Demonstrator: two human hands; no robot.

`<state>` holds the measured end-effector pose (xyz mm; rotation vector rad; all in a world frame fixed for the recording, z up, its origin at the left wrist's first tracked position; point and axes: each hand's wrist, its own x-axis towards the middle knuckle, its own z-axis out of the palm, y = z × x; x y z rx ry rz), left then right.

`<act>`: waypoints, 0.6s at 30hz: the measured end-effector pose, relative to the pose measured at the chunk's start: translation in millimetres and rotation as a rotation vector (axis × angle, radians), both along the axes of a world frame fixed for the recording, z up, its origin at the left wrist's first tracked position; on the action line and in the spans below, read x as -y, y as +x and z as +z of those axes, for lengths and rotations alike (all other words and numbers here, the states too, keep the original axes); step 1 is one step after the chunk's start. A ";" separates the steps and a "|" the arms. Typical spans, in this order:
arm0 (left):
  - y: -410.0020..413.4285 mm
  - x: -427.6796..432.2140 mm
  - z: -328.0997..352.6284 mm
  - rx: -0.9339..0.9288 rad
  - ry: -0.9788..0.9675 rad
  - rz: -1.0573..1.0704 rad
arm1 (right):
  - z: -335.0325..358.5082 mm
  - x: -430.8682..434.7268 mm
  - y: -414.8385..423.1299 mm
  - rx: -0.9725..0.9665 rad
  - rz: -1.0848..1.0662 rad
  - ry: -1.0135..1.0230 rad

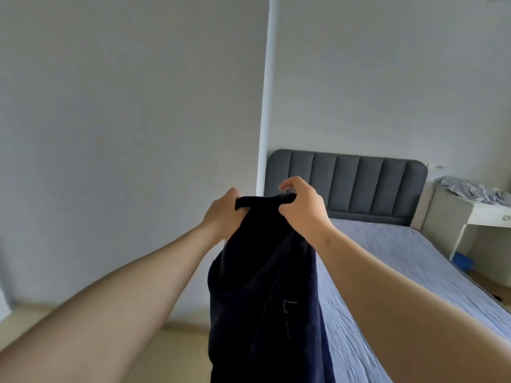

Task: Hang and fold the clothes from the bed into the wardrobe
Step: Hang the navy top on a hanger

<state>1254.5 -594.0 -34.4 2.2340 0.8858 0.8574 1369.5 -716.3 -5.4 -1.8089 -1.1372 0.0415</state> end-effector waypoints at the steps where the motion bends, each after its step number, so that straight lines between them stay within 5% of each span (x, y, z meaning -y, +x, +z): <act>1: -12.9 -6.6 3.1 -0.001 0.011 0.045 | -0.9 -7.8 -6.9 -0.002 0.010 -0.041; 7: -105.3 -48.9 19.4 -0.080 0.163 0.268 | 7.5 -71.9 -66.8 -0.018 0.057 -0.018; 18: -349.2 -165.1 18.4 -0.354 0.116 0.730 | 12.3 -224.0 -230.4 -0.281 0.209 0.110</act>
